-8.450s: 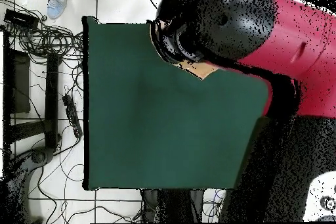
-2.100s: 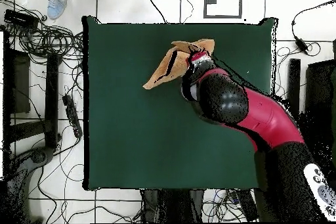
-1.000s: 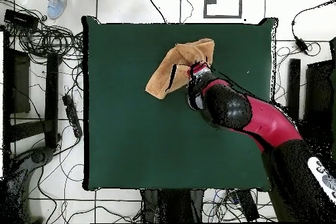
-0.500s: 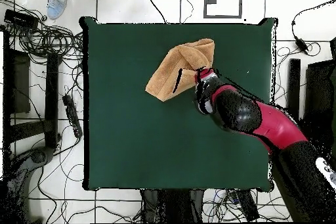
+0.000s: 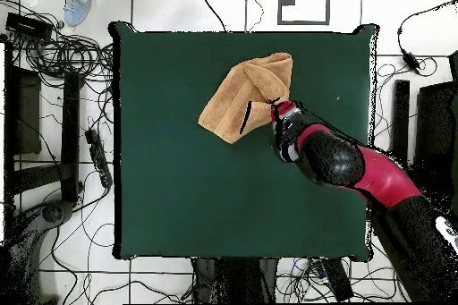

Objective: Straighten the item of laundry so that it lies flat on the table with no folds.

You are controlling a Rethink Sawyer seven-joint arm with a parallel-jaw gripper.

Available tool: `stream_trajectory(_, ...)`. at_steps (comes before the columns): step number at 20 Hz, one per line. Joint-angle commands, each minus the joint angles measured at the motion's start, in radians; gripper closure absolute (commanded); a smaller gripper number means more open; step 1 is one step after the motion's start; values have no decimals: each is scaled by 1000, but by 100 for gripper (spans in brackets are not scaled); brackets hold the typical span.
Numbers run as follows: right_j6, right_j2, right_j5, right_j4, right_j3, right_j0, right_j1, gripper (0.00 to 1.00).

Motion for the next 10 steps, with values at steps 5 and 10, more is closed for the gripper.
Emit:
stream_trajectory(5,-129,141,52,-92,63,-28,81,100)
stream_trajectory(10,-138,161,57,-119,56,-54,112,100)
